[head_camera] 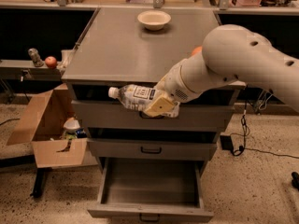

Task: Place blue plastic bottle into bottom drawer

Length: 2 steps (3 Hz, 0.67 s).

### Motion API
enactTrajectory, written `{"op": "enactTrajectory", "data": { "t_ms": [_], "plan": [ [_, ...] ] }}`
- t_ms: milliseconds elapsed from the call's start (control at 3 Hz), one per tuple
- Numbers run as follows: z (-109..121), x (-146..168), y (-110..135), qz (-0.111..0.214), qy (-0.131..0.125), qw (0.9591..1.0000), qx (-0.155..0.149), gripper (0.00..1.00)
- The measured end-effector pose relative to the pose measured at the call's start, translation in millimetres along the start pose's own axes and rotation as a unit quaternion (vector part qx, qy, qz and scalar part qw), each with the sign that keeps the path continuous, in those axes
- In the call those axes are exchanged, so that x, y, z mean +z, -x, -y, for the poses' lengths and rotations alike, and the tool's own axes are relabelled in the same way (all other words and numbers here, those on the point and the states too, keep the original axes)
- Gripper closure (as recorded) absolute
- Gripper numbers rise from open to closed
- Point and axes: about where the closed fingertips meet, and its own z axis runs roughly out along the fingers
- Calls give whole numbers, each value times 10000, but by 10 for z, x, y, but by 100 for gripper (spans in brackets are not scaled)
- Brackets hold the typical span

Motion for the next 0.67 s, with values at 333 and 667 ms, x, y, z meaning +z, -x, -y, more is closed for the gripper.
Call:
{"op": "enactTrajectory", "data": {
  "t_ms": [333, 667],
  "plan": [
    [-103, 219, -392, 0, 144, 9993, 344, 100],
    [-301, 400, -910, -59, 366, 9950, 926, 100]
  ]
}}
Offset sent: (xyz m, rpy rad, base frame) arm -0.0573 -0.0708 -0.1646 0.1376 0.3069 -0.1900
